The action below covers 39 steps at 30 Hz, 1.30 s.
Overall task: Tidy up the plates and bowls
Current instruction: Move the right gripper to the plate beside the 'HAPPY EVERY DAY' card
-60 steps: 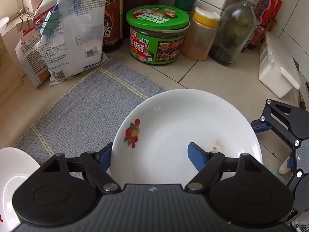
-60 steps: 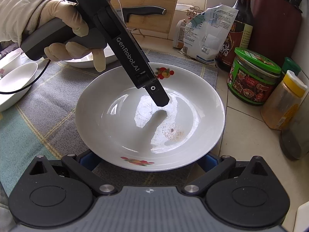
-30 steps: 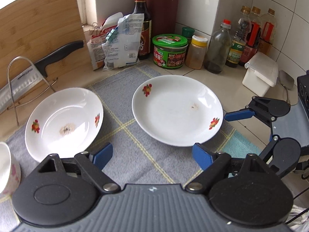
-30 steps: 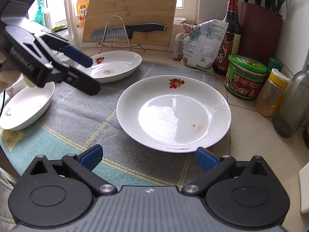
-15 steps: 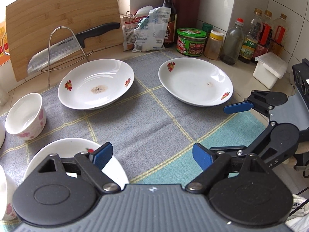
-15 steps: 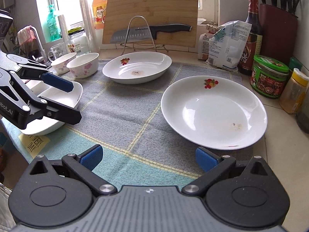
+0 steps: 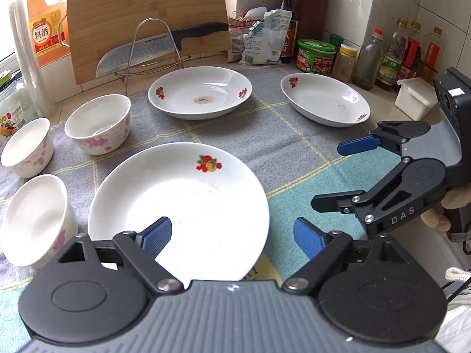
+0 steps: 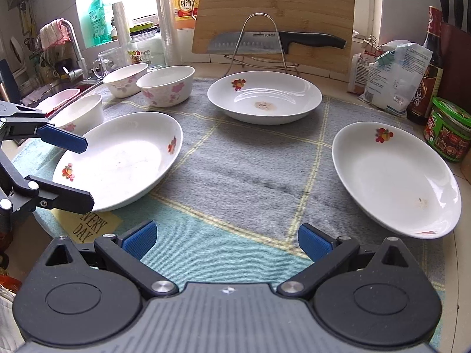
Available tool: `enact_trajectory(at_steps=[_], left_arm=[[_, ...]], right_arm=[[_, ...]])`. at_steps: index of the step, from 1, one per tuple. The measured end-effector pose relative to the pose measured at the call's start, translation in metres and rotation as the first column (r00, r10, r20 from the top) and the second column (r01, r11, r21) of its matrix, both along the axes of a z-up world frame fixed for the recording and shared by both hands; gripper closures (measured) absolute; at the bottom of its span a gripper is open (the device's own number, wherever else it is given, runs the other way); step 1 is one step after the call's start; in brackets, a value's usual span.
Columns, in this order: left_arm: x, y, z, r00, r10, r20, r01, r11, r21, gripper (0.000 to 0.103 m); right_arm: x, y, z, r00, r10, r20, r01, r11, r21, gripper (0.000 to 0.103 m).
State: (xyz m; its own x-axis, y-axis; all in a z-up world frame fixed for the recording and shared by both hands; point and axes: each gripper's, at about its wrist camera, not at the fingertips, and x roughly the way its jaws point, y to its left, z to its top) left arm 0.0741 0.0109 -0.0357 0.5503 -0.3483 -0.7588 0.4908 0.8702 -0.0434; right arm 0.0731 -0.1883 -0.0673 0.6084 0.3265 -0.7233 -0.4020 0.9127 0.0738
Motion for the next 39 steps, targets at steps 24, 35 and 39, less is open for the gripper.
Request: enact_trajectory(at_steps=[24,35,39], left_arm=[[-0.015,0.089,-0.049,0.998,-0.068,0.005,0.067,0.996,0.061,0.013],[-0.005,0.081,-0.06,0.991,-0.13,0.039,0.128,0.991,0.041,0.0],[-0.002,0.078,-0.061,0.994,-0.102,0.048,0.1,0.994,0.035,0.0]], right_arm=[[-0.004,0.095,-0.003,0.995,-0.067,-0.077,0.071,0.996,0.058,0.0],[0.003,0.111,-0.01,0.989,-0.055,-0.138,0.064,0.996,0.066,0.0],[0.016,0.113,-0.015,0.986,-0.014,-0.168,0.027,0.997,0.074,0.0]])
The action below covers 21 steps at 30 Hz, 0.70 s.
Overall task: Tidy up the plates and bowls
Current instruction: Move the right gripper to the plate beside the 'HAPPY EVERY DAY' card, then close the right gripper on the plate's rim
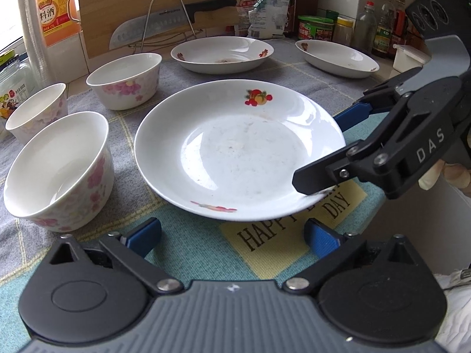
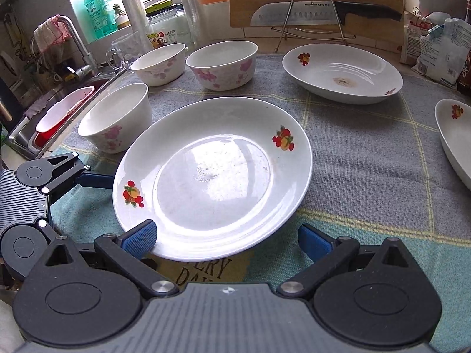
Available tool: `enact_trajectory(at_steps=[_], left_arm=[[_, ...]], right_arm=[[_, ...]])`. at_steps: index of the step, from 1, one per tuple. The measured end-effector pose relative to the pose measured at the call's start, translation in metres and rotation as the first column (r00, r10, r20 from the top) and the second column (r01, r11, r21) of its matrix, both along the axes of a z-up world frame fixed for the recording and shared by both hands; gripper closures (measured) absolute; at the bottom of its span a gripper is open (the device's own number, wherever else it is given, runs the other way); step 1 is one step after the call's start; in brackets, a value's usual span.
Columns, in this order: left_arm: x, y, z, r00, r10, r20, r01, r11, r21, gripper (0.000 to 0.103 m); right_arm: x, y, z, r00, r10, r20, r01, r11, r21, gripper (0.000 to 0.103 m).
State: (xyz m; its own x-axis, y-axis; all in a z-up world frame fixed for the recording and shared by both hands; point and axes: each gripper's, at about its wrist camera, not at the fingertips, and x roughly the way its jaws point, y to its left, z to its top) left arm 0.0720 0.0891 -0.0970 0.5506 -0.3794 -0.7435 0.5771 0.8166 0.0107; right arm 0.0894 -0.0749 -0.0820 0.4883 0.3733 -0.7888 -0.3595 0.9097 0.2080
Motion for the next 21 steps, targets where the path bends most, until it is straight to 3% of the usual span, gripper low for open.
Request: enact_trajectory(at_steps=[13,21], left_arm=[[0.003,-0.004,-0.001,0.999,0.033,0.022,-0.033,0.999,-0.017,0.0],[0.003,-0.003,-0.001,0.999,0.024,0.033,-0.023,0.999,-0.024,0.0]], right_arm=[[0.04,0.005,-0.002,0.986,0.161,-0.047,-0.162,0.987,-0.02,0.0],[0.065,-0.006,0.003,0.985,0.163,-0.064,-0.164,0.986,-0.014,0.0]])
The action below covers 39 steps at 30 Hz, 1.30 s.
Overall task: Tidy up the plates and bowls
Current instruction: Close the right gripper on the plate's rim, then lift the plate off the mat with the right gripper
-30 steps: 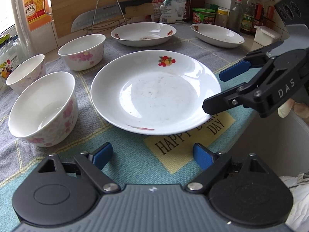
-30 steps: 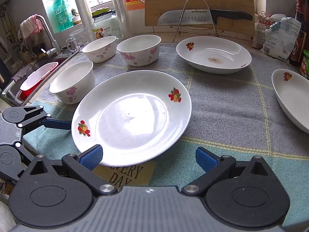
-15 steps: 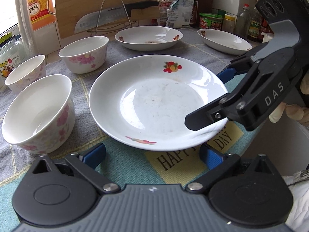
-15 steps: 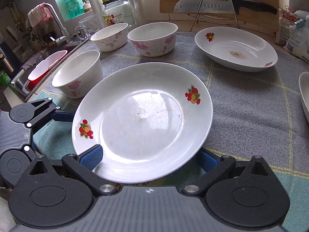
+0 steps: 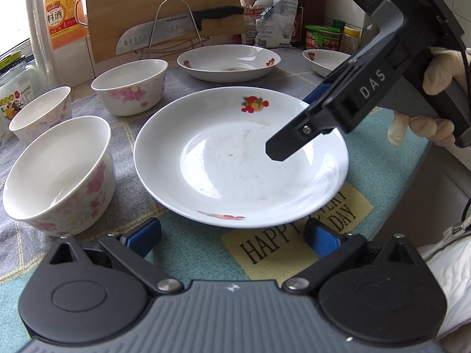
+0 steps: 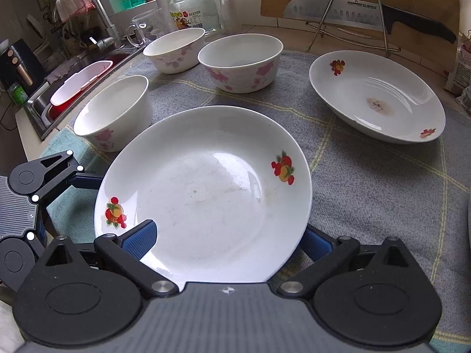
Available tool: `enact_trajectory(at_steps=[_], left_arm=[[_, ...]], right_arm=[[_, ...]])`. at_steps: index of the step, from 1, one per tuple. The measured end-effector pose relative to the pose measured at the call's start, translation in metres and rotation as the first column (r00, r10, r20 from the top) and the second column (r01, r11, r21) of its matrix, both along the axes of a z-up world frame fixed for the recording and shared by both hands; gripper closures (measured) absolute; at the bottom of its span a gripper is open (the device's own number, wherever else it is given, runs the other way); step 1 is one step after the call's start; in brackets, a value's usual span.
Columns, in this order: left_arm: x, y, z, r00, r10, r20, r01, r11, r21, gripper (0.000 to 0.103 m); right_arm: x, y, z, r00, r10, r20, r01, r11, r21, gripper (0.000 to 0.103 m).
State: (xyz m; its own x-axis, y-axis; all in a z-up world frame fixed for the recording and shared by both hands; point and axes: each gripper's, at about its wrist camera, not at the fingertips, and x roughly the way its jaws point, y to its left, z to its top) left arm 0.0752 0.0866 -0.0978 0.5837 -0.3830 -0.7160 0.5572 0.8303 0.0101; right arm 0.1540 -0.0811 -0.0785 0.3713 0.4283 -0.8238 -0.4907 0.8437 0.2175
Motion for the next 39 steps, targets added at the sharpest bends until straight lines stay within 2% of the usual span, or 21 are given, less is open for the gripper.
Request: enact_trajectory(at_steps=[5,18,39], left_arm=[[0.001,0.0,0.0,1.0,-0.003,0.002,0.003,1.0,-0.002,0.0],[0.004,0.001,0.0,1.0,-0.022,0.016,0.022,1.0,-0.01,0.0],[0.003,-0.001,0.001,0.996,-0.059,0.065,0.059,0.998,-0.001,0.002]], right_arm=[[0.016,-0.003,-0.003,0.999,0.002,-0.054,0.0,0.999,0.037,0.0],[0.04,0.009,-0.003,0.992,0.086,-0.088,-0.081,0.995,0.059,0.0],[0.058,0.018,-0.004,0.982,0.167,-0.083,-0.163,0.985,0.05,0.0]])
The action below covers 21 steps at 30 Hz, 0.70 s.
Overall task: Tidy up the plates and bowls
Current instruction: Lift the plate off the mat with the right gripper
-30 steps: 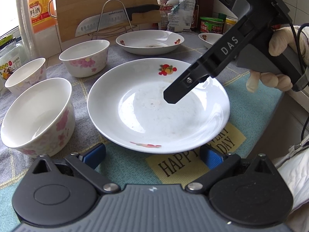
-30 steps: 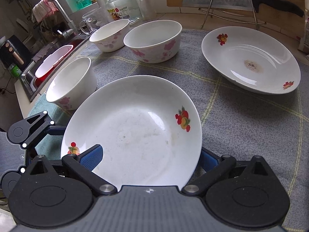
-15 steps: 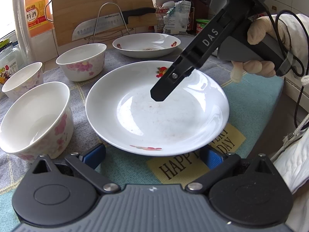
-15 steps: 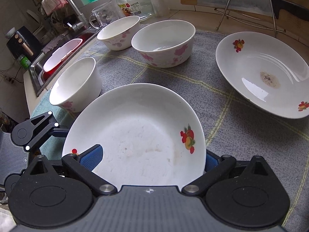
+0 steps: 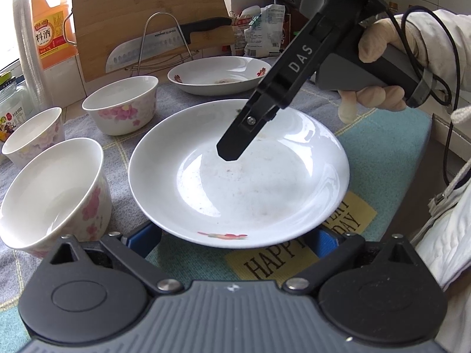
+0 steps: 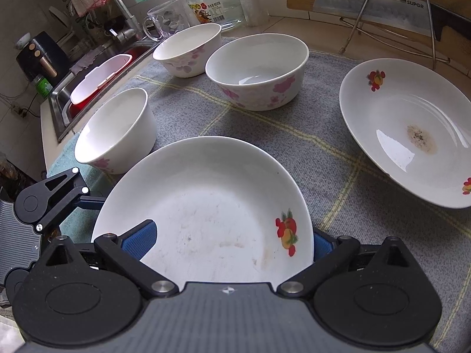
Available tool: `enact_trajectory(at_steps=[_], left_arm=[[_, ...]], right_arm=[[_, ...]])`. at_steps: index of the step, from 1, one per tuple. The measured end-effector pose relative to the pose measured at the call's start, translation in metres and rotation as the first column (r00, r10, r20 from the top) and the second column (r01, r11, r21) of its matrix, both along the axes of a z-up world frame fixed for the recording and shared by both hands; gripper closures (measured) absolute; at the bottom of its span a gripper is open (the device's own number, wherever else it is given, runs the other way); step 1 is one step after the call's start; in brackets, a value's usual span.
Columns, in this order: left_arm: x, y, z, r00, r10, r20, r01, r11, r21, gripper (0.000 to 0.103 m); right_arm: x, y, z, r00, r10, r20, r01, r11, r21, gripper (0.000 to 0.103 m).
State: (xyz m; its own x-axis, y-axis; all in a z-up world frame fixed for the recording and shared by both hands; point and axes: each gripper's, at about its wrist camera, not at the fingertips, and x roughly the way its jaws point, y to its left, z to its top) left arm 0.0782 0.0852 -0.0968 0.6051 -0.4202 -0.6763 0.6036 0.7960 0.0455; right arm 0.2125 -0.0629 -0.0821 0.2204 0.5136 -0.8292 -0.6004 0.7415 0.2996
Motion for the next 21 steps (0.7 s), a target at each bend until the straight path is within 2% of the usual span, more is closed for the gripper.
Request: enact_trajectory(at_steps=[17,21], left_arm=[[-0.001,0.001,0.0,1.0,-0.02,0.024,0.02,1.0,-0.002,0.002],[-0.001,0.001,0.001,1.0,-0.02,0.024,0.02,1.0,-0.002,0.002]], right_arm=[[0.01,0.001,0.001,0.998,0.036,-0.053,-0.036,0.999,0.005,0.0],[0.017,0.001,0.002,0.995,0.046,-0.09,-0.045,0.999,0.013,0.0]])
